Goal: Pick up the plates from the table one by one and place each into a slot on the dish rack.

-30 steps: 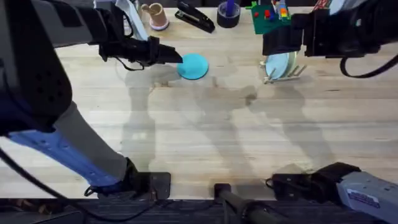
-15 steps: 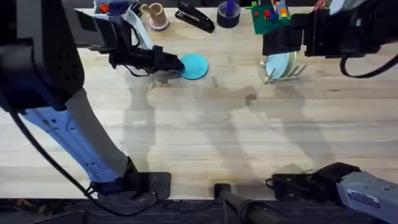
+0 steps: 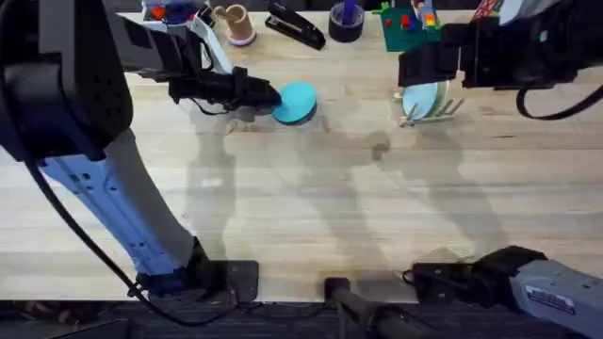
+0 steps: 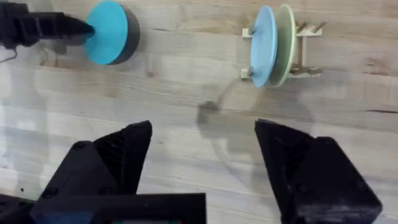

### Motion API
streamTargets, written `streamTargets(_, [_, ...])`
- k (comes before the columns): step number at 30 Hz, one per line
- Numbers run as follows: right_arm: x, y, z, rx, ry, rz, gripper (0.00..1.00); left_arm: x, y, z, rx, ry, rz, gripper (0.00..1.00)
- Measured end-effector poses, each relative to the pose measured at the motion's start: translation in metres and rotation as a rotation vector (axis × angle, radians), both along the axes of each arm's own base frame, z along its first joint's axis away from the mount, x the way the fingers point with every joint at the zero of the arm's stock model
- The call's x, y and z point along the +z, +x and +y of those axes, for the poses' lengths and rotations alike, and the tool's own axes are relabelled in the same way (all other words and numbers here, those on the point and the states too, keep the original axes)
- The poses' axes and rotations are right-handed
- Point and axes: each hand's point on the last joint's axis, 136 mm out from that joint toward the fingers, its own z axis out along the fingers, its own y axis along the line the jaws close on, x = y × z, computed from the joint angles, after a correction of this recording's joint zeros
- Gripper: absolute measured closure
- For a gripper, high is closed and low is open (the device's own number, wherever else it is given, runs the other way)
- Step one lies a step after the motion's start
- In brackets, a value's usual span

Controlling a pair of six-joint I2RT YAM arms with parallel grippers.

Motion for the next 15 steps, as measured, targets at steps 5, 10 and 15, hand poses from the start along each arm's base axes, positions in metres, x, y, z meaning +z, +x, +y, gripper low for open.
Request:
streamTargets(5, [0.0000,0.0000,0.0000,0.000,0.000,0.000,0.007,0.0000,0.0002,0.0001,0.002,0.000,0.003,0.963])
streamTargets(10, [0.0001,0.0001,0.0000,0.000,0.000,0.000,0.007,0.0000,0.0002,0.0001,0.004,-0.001,0.005,0.963])
streamTargets(15, [0.0000,0.0000,0.0000,-0.022,0.013,0.004,0.007,-0.0001,0.0002,0.0001,0.004,0.000,0.006,0.963])
